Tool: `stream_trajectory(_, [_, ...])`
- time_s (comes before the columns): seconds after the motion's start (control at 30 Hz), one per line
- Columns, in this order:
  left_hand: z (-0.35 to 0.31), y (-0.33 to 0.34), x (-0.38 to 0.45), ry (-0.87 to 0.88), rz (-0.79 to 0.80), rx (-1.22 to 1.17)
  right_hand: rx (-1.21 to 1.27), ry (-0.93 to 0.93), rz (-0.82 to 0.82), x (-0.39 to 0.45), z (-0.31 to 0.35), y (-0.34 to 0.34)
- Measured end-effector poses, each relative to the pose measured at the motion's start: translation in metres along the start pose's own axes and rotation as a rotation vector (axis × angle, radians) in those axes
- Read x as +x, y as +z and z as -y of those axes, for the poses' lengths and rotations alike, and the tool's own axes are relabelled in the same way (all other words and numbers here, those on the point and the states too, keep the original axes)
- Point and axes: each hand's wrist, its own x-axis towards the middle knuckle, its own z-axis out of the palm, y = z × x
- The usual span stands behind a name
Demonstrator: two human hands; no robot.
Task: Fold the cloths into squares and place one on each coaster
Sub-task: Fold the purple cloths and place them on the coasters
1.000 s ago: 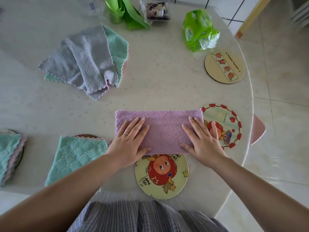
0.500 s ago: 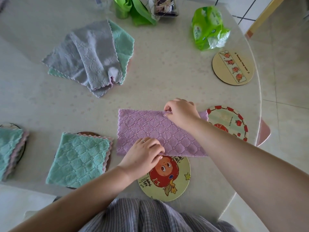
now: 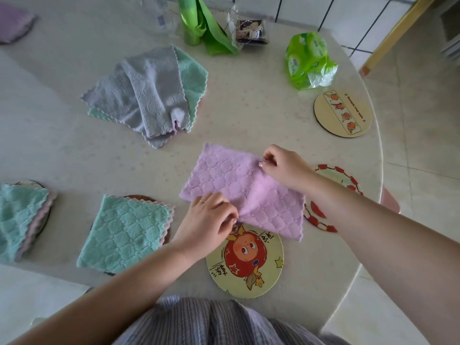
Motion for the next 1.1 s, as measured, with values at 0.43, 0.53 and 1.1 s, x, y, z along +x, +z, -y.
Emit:
stream_trajectory(0.43, [-0.024,-0.014,-0.029,-0.839,-0.104,-1.247,0.461,0.105,0.069,-0.09,0.012,0.008])
stream_trajectory(0.53, [-0.024,-0.013,-0.033,-0.788,-0.048,-1.13,0.502,0.125,0.134,-0.098,0.01,0.02])
stream_trajectory(1.1, [-0.007,0.0,-0.053,-0.791,0.104,-0.966,0.682,0.228,0.053,-0.141,-0.023,0.072])
